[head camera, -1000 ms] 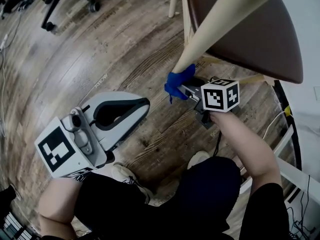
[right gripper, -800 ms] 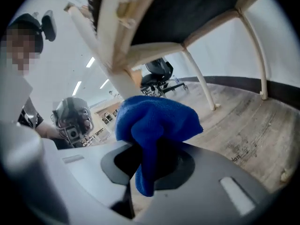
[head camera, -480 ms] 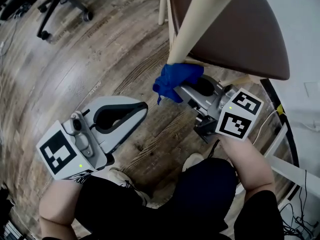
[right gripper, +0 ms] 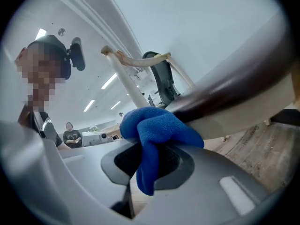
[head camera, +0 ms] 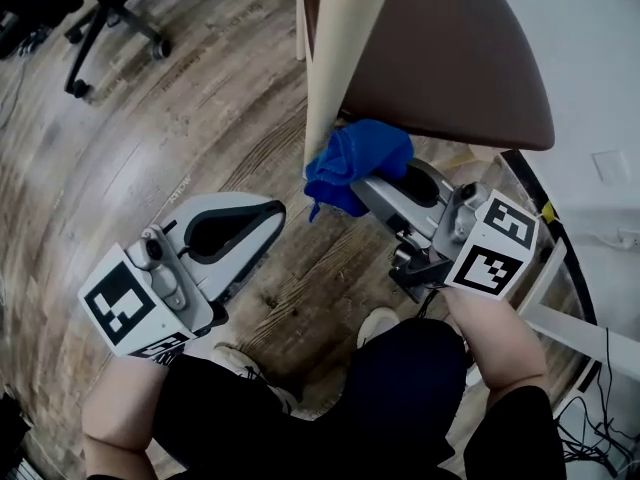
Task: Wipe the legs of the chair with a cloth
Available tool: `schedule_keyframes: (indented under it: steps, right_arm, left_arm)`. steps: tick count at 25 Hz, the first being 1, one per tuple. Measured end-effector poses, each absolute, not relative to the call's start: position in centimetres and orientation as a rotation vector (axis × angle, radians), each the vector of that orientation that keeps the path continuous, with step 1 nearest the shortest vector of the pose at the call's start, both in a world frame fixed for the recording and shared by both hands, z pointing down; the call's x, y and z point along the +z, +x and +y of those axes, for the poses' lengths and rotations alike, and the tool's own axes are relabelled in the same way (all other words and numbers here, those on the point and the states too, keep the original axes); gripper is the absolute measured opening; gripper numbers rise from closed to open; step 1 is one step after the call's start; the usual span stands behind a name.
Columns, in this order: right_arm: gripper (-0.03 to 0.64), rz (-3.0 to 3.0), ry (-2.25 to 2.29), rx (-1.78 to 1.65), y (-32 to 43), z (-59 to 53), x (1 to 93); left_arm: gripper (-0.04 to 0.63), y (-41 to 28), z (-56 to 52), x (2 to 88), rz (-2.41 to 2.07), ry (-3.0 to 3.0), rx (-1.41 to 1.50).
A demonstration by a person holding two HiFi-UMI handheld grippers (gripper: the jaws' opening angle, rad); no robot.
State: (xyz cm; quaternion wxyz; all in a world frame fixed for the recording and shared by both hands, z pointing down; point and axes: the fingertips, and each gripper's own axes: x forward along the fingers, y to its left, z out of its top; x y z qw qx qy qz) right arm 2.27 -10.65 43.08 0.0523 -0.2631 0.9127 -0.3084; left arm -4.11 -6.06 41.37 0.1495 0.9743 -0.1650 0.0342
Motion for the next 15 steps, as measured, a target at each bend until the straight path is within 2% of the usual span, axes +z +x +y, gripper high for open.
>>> schedule_keyframes:
  steps: [8, 15]
  right_arm:
    - [0.063, 2.703, -0.908, -1.066, 4.6, -8.7, 38.1]
    - [0.064, 2.624, -1.029, -1.246, 8.2, -3.6, 28.2]
  left_arm:
    - [-0.003, -5.9, -7.2, 37.9, -0.754, 2.660, -0.011]
    - [-0.003, -7.2, -1.2, 31.0, -0.755, 2.632, 0.338]
